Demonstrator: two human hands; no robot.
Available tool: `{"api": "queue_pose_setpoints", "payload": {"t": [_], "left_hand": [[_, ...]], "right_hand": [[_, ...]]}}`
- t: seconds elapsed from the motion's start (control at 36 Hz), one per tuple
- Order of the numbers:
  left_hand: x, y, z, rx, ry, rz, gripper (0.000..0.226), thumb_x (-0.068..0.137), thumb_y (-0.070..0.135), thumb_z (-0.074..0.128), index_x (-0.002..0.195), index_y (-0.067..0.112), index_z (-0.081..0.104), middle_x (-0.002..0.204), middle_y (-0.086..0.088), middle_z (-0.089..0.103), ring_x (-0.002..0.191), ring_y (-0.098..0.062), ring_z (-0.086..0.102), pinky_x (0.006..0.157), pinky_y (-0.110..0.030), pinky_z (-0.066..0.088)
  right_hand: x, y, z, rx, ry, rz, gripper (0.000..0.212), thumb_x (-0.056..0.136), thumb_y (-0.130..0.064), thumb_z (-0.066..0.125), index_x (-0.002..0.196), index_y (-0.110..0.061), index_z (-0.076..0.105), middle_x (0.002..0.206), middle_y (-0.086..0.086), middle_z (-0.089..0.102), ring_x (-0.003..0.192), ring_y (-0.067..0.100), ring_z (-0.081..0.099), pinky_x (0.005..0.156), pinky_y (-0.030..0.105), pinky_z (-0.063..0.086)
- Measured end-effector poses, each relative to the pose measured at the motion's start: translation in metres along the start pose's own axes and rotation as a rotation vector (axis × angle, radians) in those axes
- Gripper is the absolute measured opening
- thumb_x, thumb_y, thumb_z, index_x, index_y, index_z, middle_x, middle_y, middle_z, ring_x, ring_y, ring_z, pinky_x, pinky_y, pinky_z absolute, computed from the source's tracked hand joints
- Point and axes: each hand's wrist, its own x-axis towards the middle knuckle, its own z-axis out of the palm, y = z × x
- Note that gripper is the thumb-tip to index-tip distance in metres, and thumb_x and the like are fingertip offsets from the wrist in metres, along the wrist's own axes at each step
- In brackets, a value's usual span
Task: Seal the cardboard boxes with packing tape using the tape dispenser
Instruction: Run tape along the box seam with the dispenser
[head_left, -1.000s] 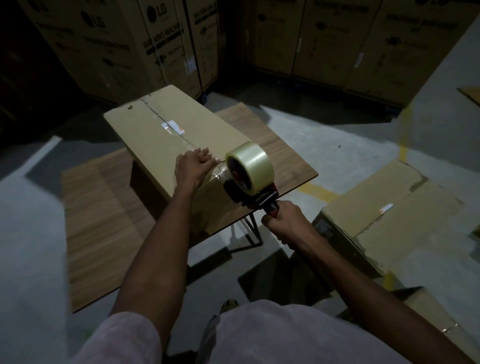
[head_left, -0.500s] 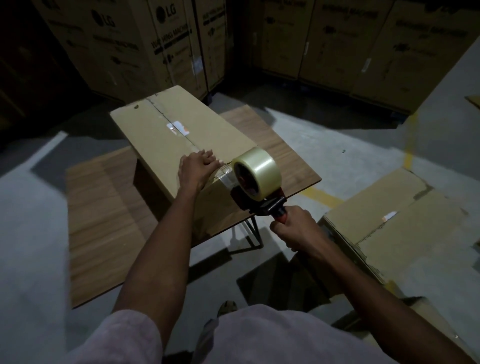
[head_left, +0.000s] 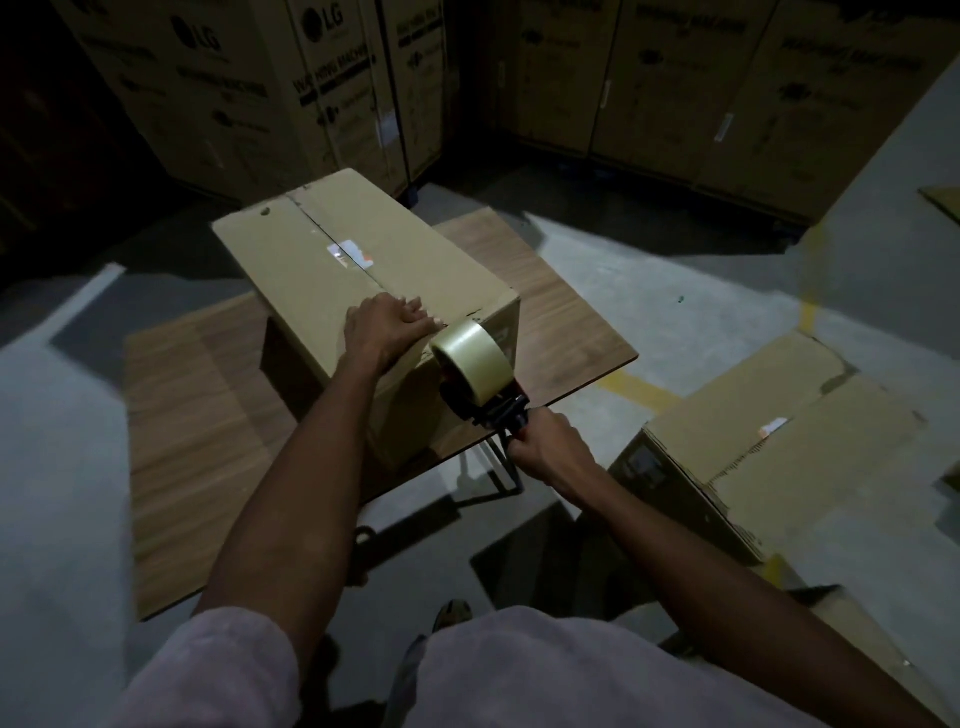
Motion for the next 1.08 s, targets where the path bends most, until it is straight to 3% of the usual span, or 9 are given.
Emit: {"api": "queue_pose_setpoints", "payload": {"t": [0.11, 0.19, 0.33, 0.44, 0.56, 0.67, 0.78, 0.92, 1.08], "left_hand": [[0.000, -0.009, 0.001, 0.124, -0.035, 0.044, 0.073, 0.083, 0.082, 0.043, 0.126, 0.030, 0.072, 0.139, 0.002, 0.063, 0.129, -0.023, 0.058, 0.101, -0.042, 0.039], [0.001, -0.013, 0.005, 0.134, -0.038, 0.060, 0.081, 0.081, 0.081, 0.029, 0.131, 0.030, 0.068, 0.148, 0.006, 0.055, 0.137, -0.018, 0.051, 0.103, -0.045, 0.036], [0.001, -0.013, 0.009, 0.207, 0.013, 0.081, 0.065, 0.092, 0.072, 0.036, 0.131, 0.030, 0.067, 0.148, 0.005, 0.054, 0.134, -0.019, 0.053, 0.095, -0.041, 0.033], [-0.001, -0.012, 0.010, 0.155, 0.029, 0.101, 0.067, 0.090, 0.071, 0.033, 0.127, 0.030, 0.070, 0.148, 0.007, 0.054, 0.139, -0.013, 0.048, 0.098, -0.043, 0.032], [-0.001, -0.011, 0.014, 0.172, 0.081, 0.104, 0.047, 0.101, 0.059, 0.046, 0.126, 0.029, 0.072, 0.148, 0.006, 0.054, 0.138, -0.014, 0.050, 0.102, -0.043, 0.031], [0.000, -0.010, 0.017, 0.272, 0.075, 0.020, 0.058, 0.101, 0.061, 0.039, 0.141, 0.024, 0.060, 0.148, -0.004, 0.055, 0.123, -0.029, 0.060, 0.103, -0.043, 0.031], [-0.001, -0.012, 0.019, 0.180, 0.089, -0.025, 0.054, 0.098, 0.064, 0.041, 0.128, 0.030, 0.070, 0.140, -0.002, 0.062, 0.127, -0.025, 0.057, 0.104, -0.045, 0.028], [-0.006, -0.010, 0.018, 0.062, 0.131, -0.034, 0.046, 0.093, 0.065, 0.048, 0.117, 0.036, 0.075, 0.141, 0.004, 0.062, 0.134, -0.019, 0.053, 0.112, -0.053, 0.025], [-0.006, -0.008, 0.021, -0.047, 0.161, -0.110, 0.045, 0.089, 0.066, 0.055, 0.113, 0.035, 0.077, 0.142, 0.006, 0.061, 0.137, -0.017, 0.051, 0.121, -0.058, 0.008]], "right_hand": [[0.005, -0.001, 0.004, 0.011, 0.011, 0.015, 0.013, 0.086, -0.023, 0.064, 0.098, -0.017, 0.060, 0.079, 0.004, 0.060, 0.063, 0.024, 0.058, 0.052, 0.029, 0.041], [0.008, -0.004, 0.007, 0.013, 0.021, 0.021, 0.013, 0.086, -0.024, 0.065, 0.097, -0.018, 0.061, 0.080, 0.005, 0.061, 0.063, 0.023, 0.058, 0.051, 0.029, 0.041], [0.012, -0.007, 0.011, 0.019, 0.040, 0.036, 0.016, 0.086, -0.025, 0.067, 0.098, -0.018, 0.061, 0.080, 0.003, 0.061, 0.065, 0.022, 0.059, 0.052, 0.029, 0.043], [0.012, -0.009, 0.018, 0.018, 0.023, 0.056, 0.026, 0.088, -0.023, 0.069, 0.112, -0.015, 0.062, 0.095, 0.009, 0.066, 0.083, 0.031, 0.067, 0.072, 0.044, 0.059], [0.014, -0.013, 0.017, 0.007, 0.029, 0.072, 0.025, 0.088, -0.021, 0.069, 0.111, -0.015, 0.061, 0.096, 0.010, 0.065, 0.084, 0.032, 0.066, 0.065, 0.036, 0.050], [0.015, -0.017, 0.007, -0.020, 0.053, 0.082, 0.015, 0.088, -0.022, 0.067, 0.099, -0.014, 0.062, 0.086, 0.006, 0.062, 0.076, 0.029, 0.064, 0.062, 0.034, 0.049], [0.017, -0.019, 0.006, -0.064, 0.074, 0.097, 0.012, 0.087, -0.022, 0.067, 0.094, -0.016, 0.059, 0.081, 0.003, 0.057, 0.069, 0.024, 0.058, 0.057, 0.031, 0.042], [0.015, -0.016, 0.009, -0.167, 0.156, 0.068, 0.018, 0.085, -0.018, 0.067, 0.102, -0.016, 0.061, 0.082, 0.003, 0.057, 0.074, 0.028, 0.061, 0.063, 0.038, 0.054], [0.013, -0.016, 0.013, -0.155, 0.173, 0.057, 0.020, 0.085, -0.015, 0.066, 0.104, -0.016, 0.063, 0.083, 0.004, 0.060, 0.074, 0.029, 0.063, 0.066, 0.043, 0.060]]}}
